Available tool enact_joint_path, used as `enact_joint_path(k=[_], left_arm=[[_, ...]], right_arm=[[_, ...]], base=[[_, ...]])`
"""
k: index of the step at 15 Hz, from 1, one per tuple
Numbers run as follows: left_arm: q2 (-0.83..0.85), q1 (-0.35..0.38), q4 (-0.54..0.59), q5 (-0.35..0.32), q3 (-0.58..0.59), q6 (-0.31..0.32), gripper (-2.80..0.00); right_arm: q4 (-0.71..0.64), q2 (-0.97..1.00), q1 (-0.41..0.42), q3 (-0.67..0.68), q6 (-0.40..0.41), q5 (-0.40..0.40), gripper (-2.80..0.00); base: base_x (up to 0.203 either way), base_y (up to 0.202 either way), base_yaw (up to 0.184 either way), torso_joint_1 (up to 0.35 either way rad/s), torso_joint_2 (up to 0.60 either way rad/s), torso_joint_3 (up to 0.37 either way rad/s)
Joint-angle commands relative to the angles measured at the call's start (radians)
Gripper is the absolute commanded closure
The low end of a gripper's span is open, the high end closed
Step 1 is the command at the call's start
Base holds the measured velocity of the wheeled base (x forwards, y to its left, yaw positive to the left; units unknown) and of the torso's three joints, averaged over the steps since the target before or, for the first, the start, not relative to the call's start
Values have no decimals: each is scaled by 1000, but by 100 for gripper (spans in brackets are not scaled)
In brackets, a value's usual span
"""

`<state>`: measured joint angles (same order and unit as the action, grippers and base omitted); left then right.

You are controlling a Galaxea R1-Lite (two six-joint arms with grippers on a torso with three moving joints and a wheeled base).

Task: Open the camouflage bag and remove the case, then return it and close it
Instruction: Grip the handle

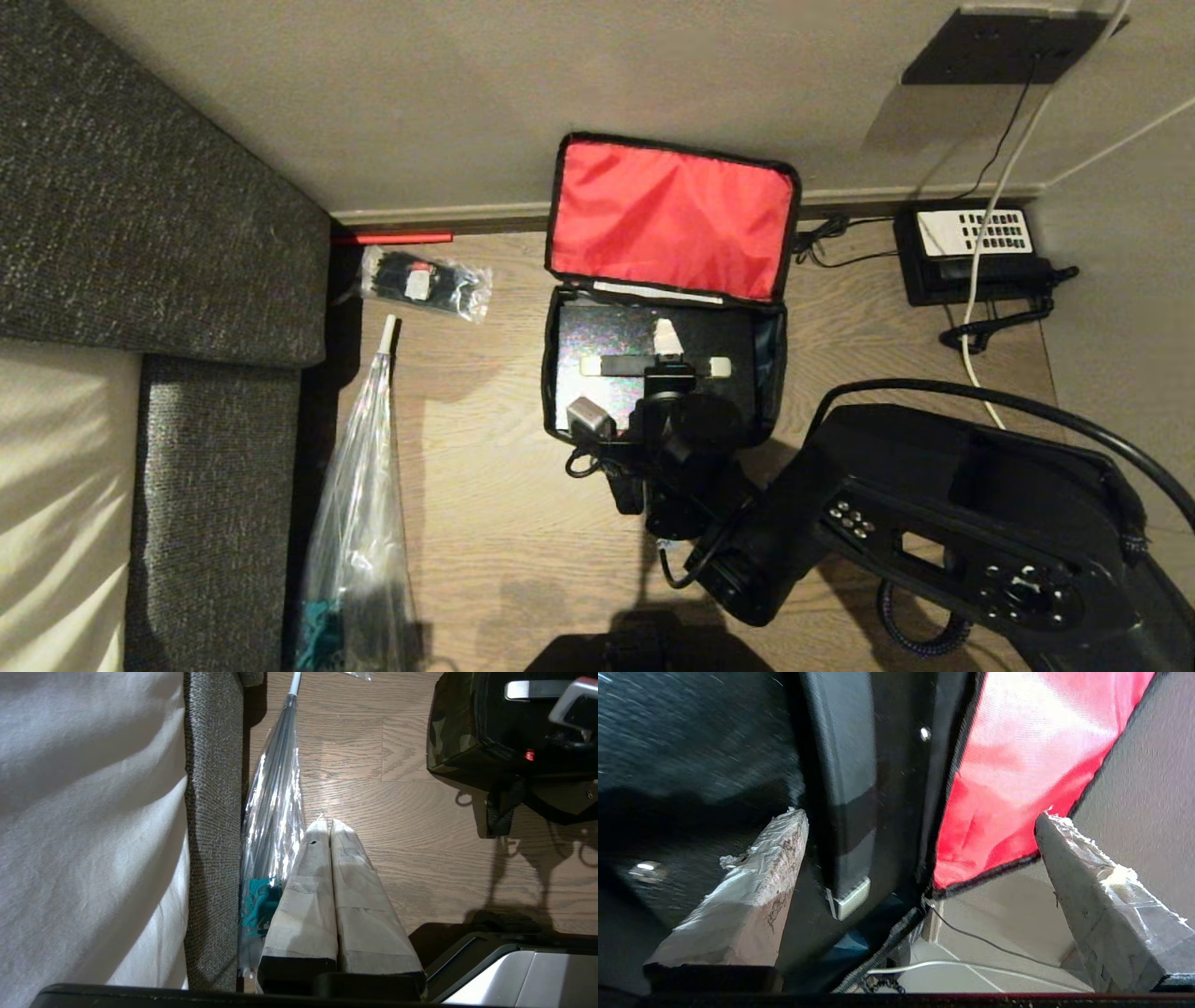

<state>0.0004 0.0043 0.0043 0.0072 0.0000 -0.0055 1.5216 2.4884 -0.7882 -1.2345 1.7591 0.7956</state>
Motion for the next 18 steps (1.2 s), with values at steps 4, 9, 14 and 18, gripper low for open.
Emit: enact_joint_path(k=[4, 9, 14, 18], left_arm=[[0, 0, 0, 0, 3, -1, 0], [0, 0, 0, 0, 3, -1, 0], [0, 0, 0, 0, 3, -7, 0], [0, 0, 0, 0, 3, -5, 0]], right_arm=[[8, -42, -1, 36, 8, 34, -280], [8, -70, -1, 60, 4, 36, -280], [8, -66, -5, 59, 1, 36, -280], [8, -60, -6, 45, 1, 36, -280]], base=[[0, 0, 0, 0, 0, 0], [0, 0, 0, 0, 0, 0], [0, 0, 0, 0, 0, 0], [0, 0, 0, 0, 0, 0]])
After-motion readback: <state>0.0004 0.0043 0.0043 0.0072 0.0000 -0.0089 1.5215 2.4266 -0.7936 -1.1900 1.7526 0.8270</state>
